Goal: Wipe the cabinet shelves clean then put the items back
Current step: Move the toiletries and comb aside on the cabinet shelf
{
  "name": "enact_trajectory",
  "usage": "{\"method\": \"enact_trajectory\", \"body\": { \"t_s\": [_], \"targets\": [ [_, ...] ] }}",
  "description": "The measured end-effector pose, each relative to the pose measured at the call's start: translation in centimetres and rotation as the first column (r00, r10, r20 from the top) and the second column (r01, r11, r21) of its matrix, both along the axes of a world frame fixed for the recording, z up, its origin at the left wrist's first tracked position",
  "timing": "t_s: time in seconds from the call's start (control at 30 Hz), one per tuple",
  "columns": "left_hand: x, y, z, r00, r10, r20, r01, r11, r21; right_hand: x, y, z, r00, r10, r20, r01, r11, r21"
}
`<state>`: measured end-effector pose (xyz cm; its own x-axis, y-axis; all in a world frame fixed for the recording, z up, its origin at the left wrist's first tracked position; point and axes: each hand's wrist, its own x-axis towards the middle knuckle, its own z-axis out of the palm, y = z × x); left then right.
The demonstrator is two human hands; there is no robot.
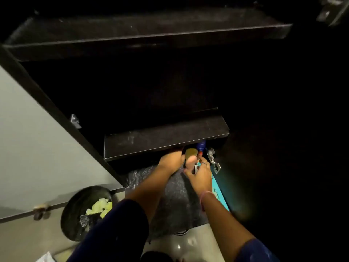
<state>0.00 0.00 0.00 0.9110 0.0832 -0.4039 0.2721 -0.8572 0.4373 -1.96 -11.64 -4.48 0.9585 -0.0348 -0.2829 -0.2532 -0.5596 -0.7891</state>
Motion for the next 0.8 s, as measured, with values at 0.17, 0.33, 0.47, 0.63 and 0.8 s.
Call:
{"method": "enact_trajectory", "body": {
  "t_s": [0.17, 0.33, 0.47, 0.63, 0.8],
  "targets": [
    [1.8, -0.7, -0.7, 0.985, 0.114, -0.132, -0.144, 0.959, -0.244, 1.6, 1.0, -1.8, 1.0, 0.005, -0.016, -0.006, 0.998, -0.069],
    [1.0, -1.1, -2.1, 0.965, 0.256, -0.052, -0.22, 0.686, -0.694, 2.6, 1.6, -2.4, 0.999, -0.034, 0.01, 0.035, 0.992, -0.122],
    [2.0, -0.4, -1.9, 0.977, 0.205, -0.058, -0.198, 0.77, -0.607, 2.8, 1.5, -2.3, 0.999, 0.014, 0.046, -0.007, 0.99, -0.144],
    [0.6, 1.0, -3.0, 0.983, 0.164, 0.076, -0.13, 0.934, -0.334, 1.3, 1.9, -2.0, 0.996, 0.006, 0.084, -0.001, 0.998, -0.057],
    [-6.2, 5.2, -3.4, 0.908, 0.155, 0.39, -0.017, 0.943, -0.333, -3.7, 4.4, -1.7, 0.974, 0.149, 0.169, -0.149, 0.989, -0.012]
  ]
}}
